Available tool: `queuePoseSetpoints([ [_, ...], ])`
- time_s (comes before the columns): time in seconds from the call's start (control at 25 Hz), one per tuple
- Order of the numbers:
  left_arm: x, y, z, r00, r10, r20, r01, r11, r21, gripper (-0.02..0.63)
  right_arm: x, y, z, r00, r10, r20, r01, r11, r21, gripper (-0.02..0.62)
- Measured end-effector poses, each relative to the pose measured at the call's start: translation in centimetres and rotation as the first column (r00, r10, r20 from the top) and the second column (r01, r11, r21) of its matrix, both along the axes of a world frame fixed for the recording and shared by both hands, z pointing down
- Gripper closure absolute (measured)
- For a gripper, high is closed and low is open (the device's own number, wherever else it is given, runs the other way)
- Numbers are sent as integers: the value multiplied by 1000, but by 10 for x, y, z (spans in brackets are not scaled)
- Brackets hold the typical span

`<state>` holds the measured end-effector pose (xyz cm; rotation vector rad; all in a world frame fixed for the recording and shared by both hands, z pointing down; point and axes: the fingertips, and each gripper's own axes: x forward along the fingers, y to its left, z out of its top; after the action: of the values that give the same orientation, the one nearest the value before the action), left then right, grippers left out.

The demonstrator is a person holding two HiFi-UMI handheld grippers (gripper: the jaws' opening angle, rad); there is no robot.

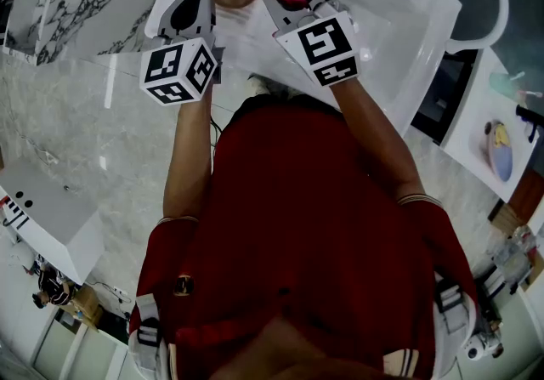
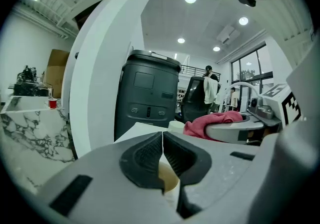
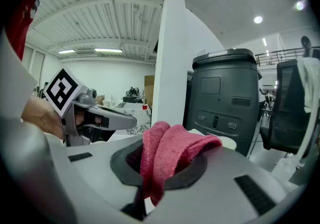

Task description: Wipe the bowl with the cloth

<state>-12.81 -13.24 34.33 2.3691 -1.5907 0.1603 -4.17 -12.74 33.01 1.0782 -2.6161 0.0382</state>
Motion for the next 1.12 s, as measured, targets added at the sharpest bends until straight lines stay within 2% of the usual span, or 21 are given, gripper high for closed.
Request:
queuePoseSetpoints([
  [0.4, 15, 19, -29, 999, 40, 24, -42, 992, 117, 598, 10, 21, -23, 997, -5, 79, 1, 999, 54, 566],
  [0.88, 29, 32, -46, 996, 78, 53, -87, 978, 190, 600, 19, 31, -33, 993, 1, 115, -9, 997, 75, 566],
  [1.12, 31, 34, -48, 995, 81, 59, -91, 975, 201, 600, 22, 31, -34, 993, 4, 122, -14, 996, 84, 566],
])
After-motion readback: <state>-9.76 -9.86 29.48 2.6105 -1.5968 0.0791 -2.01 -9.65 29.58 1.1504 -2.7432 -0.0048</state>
